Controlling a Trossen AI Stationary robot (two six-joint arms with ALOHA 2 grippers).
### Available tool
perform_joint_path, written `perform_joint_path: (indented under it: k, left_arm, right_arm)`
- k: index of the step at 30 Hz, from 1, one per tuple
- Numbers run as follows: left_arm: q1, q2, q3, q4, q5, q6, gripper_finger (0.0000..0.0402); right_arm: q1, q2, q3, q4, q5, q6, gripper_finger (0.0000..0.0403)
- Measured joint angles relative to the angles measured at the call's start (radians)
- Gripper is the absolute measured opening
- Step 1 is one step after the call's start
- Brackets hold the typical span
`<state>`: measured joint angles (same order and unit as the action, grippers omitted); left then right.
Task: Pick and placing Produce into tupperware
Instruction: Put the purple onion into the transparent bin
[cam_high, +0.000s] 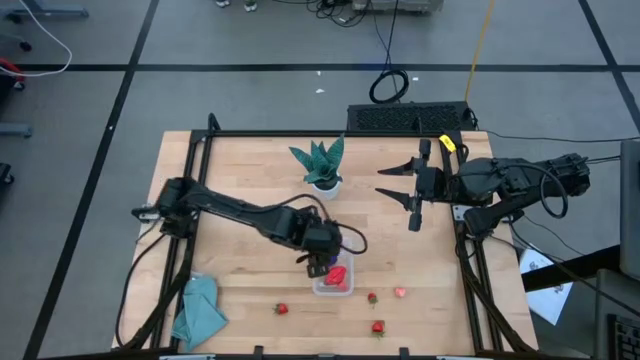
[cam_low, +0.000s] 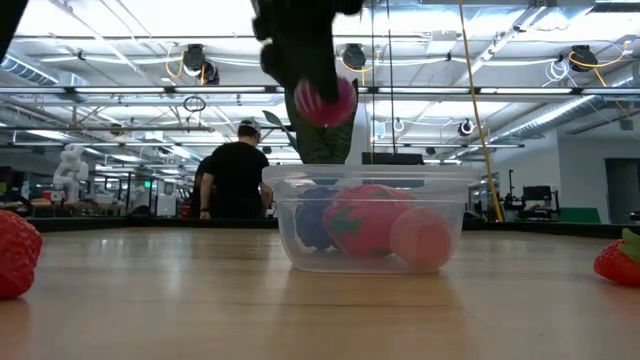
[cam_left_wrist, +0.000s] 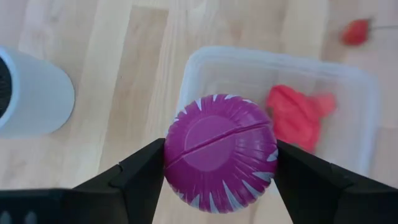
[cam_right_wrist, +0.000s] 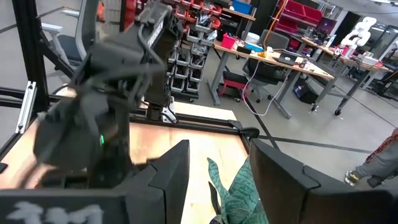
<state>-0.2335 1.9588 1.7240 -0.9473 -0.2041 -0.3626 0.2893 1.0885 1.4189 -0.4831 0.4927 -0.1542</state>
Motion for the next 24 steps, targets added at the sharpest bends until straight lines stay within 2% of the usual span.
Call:
perform_joint_path:
  k: [11,24]
  left_arm:
    - [0.019,0.163,0.087,0.015,0.030,0.074,0.0273]
    - [0.039,0.183,0.088,0.094,0.053,0.093,0.0273]
  right_arm:
    - [-0.002,0.000,0.000,-0.003,0.002,-0.020,0.0160]
    - [-0.002,0.000,0.000,-0.007,0.004,-0.023,0.0160]
